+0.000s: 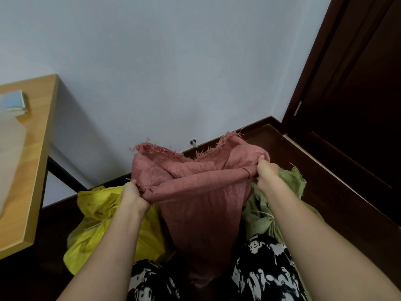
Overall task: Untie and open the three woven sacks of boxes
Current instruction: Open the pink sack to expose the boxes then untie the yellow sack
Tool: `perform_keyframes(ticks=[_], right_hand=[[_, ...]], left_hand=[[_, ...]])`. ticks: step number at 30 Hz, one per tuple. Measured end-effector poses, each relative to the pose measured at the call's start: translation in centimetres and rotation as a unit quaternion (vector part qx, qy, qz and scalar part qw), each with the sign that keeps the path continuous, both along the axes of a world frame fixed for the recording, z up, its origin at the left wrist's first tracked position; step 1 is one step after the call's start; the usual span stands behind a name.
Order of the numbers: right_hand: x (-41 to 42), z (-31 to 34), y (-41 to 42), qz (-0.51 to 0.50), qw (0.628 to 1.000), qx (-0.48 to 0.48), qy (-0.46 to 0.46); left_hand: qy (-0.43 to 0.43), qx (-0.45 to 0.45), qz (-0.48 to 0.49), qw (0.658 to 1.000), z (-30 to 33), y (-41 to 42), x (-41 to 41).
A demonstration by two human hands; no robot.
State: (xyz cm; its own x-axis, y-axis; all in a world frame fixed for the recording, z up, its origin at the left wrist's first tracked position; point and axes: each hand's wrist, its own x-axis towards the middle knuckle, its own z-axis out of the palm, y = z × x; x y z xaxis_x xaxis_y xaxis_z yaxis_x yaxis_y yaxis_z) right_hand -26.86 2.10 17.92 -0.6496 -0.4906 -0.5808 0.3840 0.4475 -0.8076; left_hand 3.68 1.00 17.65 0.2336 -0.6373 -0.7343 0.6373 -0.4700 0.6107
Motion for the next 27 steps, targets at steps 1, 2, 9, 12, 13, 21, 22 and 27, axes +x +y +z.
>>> perform_keyframes(ticks=[1,2,9,12,13,21,22,27], right_hand=[[-0.3,0.0,-0.1,-0.031,0.997,-0.029,-0.060],[-0.5,0.2,-0.2,-0.055,0.991,-0.060,-0.108],[-3.9,-5.3,-0.9,-0.175,0.950,-0.118,-0.231],[-4.4,-4.3,0.1,-0.221,0.936,-0.127,-0.241],[-3.9,-2.7,0.8,-0.192,0.942,-0.134,-0.242],[-4.9,-1.3,0.6,0.056,0.990,-0.101,-0.083],[-4.7,-1.4,0.5,0.072,0.993,-0.088,-0.020],[-3.3,0.7,1.2,0.007,0.995,-0.042,0.085]], left_hand=[[-0.007,-0.001,-0.005,1.000,0.0,-0.3,0.2],[-0.008,0.000,-0.009,1.000,0.1,-0.5,0.4],[0.029,-0.033,0.113,0.993,-1.4,-2.2,1.9],[0.049,-0.026,0.113,0.992,-2.2,-2.1,2.0],[0.051,-0.023,0.100,0.993,-2.3,-2.1,2.0],[-0.073,-0.083,-0.045,0.993,0.4,-1.8,1.3],[-0.119,-0.073,-0.049,0.989,0.3,-1.9,1.1],[-0.229,-0.055,0.074,0.969,-0.2,-2.1,0.0]])
